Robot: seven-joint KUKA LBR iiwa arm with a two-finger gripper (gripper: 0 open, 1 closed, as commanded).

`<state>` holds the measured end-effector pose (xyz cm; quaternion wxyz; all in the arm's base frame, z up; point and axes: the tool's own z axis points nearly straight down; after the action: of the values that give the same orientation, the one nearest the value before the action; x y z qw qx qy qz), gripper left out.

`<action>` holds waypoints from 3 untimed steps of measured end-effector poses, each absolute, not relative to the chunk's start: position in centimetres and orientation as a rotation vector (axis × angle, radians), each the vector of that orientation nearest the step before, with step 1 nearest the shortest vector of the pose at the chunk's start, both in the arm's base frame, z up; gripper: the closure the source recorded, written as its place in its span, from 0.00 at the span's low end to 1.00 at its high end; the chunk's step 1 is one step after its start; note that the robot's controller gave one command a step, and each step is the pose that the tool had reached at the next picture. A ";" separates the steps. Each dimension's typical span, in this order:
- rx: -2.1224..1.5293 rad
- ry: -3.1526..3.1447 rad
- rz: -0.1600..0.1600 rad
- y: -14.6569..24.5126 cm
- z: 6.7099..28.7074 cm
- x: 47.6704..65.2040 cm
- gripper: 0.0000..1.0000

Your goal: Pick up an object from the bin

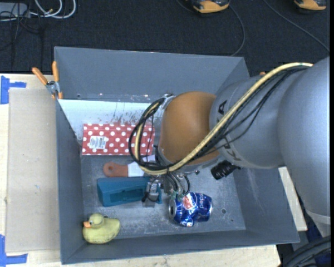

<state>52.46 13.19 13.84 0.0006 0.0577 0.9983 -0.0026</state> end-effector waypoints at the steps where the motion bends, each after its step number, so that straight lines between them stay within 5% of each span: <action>1: 0.210 3.160 -0.021 12.8 16.7 52.3 1.00; 2: 0.250 3.138 -0.009 10.2 6.8 54.0 1.00; 3: 0.252 3.138 -0.009 10.1 6.8 54.0 1.00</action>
Offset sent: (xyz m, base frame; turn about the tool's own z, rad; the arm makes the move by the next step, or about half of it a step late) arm 0.0175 -0.0308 -0.0684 0.0430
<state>54.02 10.14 6.78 -0.0030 0.0799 0.9968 -0.0028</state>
